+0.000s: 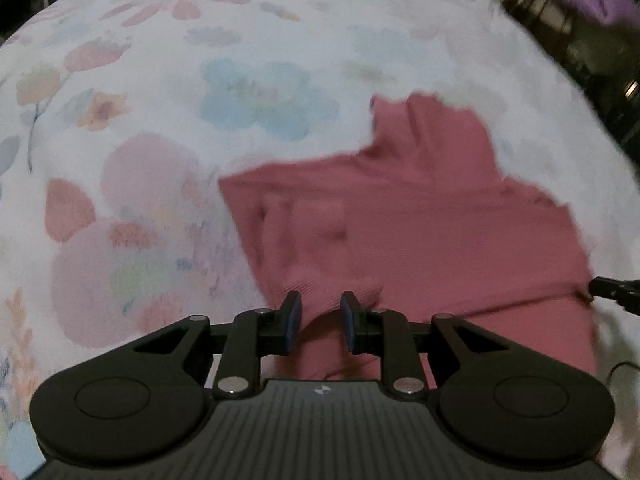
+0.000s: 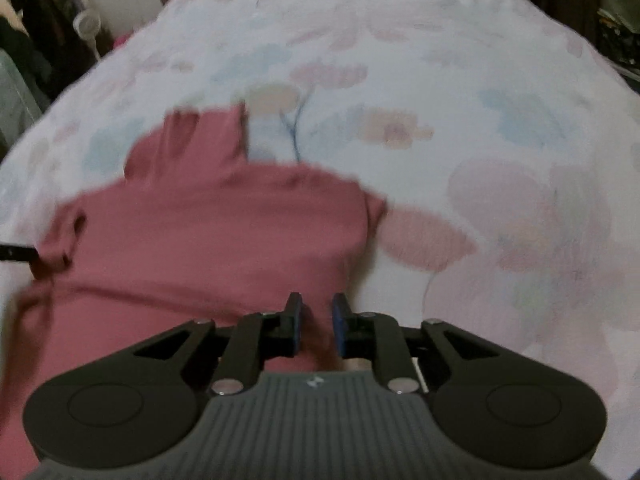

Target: Fold small clothes

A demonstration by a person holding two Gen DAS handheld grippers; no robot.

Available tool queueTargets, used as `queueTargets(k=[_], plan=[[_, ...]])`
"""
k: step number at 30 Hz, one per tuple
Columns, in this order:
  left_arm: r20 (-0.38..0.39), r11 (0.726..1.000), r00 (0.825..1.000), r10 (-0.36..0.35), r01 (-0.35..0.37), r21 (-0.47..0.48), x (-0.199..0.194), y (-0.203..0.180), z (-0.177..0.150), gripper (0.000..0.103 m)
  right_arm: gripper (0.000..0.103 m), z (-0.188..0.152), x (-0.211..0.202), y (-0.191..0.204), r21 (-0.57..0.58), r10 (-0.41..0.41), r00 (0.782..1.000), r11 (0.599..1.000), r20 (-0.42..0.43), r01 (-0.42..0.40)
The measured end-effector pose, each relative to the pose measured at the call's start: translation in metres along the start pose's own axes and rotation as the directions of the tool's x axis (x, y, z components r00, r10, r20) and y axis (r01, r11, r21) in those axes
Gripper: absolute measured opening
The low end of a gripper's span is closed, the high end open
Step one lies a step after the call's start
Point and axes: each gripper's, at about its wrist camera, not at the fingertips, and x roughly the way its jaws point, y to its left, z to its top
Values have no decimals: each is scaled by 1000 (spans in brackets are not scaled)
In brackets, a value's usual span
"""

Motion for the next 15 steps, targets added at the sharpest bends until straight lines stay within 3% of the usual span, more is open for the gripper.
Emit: queueTargets(k=[5,10,15], plan=[[-67,992,990,122,-119,47,26,-2,-13,27,15,-24,24,0,-6,-33,998,999,-55,33],[-44,994,996,82,-79,71,5,-4,-16,27,18,-20,10,3,-5,-26,999,1000,-43,26],[13,991,999,45,-47,124,-23,-14,-3,31,27,-7,-15,4,-27,-6,1000,1000,-20,5]])
